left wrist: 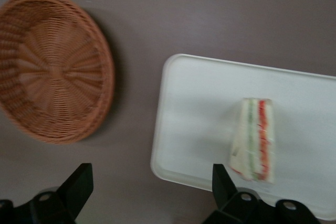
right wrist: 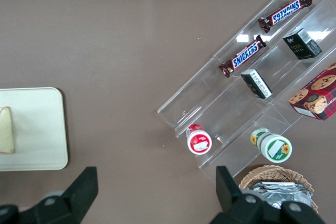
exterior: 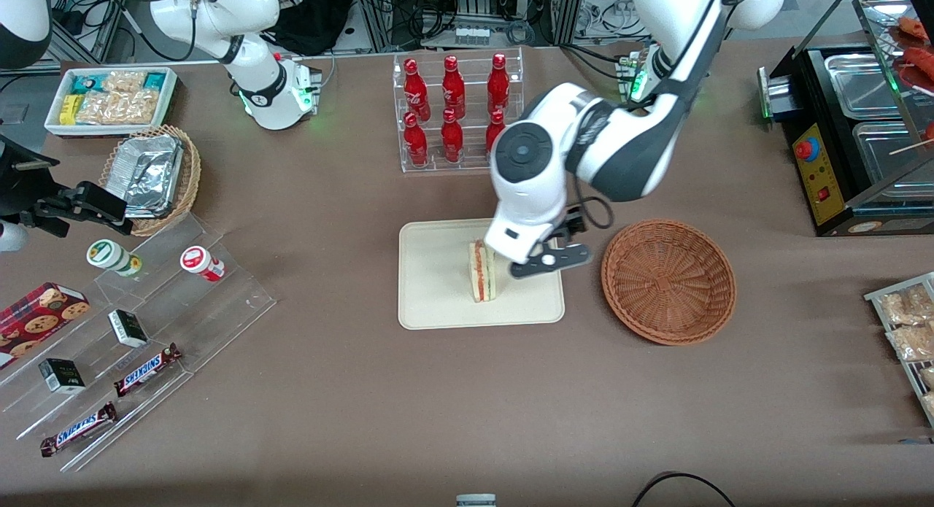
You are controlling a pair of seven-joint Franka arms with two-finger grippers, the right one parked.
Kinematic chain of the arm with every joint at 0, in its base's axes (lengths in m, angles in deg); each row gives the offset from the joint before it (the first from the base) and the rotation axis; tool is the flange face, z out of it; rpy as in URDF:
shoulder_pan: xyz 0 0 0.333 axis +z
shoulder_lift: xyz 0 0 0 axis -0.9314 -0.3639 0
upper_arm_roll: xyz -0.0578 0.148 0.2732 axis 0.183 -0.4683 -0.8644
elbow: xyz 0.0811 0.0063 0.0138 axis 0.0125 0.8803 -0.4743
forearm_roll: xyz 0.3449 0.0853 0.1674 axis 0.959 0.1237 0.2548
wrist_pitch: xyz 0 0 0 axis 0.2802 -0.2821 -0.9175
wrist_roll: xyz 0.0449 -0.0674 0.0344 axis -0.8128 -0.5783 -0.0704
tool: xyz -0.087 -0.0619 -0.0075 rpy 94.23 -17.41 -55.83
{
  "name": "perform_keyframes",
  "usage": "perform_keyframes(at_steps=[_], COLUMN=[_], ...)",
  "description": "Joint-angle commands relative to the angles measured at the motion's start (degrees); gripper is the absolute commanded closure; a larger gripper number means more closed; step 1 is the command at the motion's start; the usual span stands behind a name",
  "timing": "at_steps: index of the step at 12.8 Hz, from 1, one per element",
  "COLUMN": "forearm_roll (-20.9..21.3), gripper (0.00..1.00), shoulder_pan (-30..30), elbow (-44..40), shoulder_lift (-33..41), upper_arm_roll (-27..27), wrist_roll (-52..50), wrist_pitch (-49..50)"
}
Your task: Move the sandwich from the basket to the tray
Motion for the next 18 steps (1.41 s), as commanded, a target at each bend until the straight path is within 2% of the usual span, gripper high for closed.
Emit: perform_keyframes(at_steps=[1, 5, 9, 12, 14, 16, 18], forearm_roll=[-1.75, -4.13, -6.23, -7.20, -7.20, -7.12, -7.12], gripper=[0.00, 0.00, 0.00, 0.00, 0.00, 0.00, 0.00], shoulder_pan=[-0.41, -0.50, -0.41, 1.07, 10.62, 18.10, 29.15], elbow=[3.89, 4.60, 4.77, 8.99, 9.26, 9.69, 9.70], shoulder_lift=[3.17, 3.00, 3.70, 8.70, 11.34, 14.41, 17.22], upper_arm_roll=[-5.40, -11.66, -13.42, -14.39, -6.61, -1.23, 6.75], wrist_roll=[1.63, 5.74, 6.73, 9.43, 13.74, 19.44, 26.99], wrist_pitch=[1.76, 2.11, 2.55, 2.64, 5.34, 8.95, 13.86])
